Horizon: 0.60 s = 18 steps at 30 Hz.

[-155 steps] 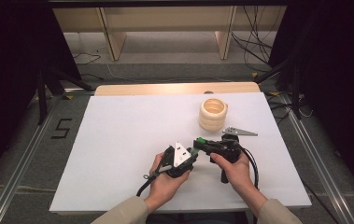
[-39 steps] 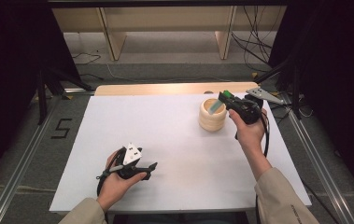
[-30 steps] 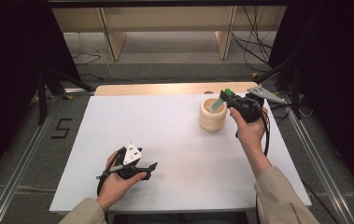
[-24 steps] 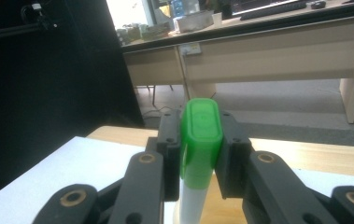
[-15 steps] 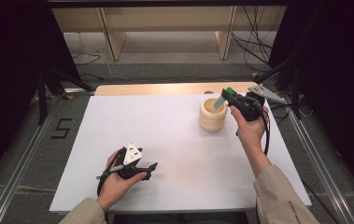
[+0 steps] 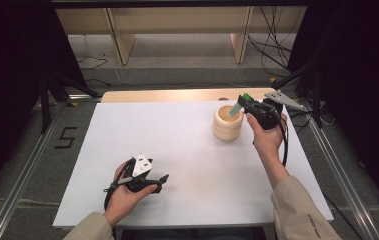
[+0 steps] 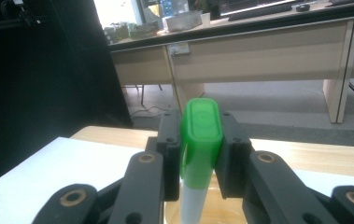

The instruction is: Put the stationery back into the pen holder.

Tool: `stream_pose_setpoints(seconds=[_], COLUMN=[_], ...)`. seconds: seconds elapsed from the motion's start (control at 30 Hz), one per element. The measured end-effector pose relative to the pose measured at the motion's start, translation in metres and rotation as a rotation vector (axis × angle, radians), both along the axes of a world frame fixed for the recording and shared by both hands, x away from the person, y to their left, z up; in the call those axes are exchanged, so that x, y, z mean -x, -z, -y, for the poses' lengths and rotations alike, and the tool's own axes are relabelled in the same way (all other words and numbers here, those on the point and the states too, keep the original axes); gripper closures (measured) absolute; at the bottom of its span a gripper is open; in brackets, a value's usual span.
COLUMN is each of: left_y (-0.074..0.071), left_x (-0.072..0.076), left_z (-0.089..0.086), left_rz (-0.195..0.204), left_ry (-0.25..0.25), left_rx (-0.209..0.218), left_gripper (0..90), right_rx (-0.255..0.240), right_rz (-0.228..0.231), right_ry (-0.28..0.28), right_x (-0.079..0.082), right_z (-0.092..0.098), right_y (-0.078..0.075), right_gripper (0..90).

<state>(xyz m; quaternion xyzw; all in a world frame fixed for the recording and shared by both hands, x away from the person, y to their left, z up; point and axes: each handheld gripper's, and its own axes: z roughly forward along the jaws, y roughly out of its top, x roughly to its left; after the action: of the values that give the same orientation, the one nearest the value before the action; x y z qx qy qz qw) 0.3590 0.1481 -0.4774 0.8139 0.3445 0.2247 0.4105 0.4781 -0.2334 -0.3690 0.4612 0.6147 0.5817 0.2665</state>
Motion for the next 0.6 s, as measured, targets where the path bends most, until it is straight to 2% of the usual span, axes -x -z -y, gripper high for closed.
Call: stream_pose_setpoints(seconds=[0.6], left_y=[0.0002], left_x=[0.0], left_z=[0.0002], left_rz=[-0.001], left_ry=[0.001], left_rx=[0.0], left_gripper=[21.2], right_rx=[0.041], right_rz=[0.0], right_ry=[0.016], right_x=[-0.0036], right_z=[-0.0027], right_y=[0.0054], right_gripper=[74.5])
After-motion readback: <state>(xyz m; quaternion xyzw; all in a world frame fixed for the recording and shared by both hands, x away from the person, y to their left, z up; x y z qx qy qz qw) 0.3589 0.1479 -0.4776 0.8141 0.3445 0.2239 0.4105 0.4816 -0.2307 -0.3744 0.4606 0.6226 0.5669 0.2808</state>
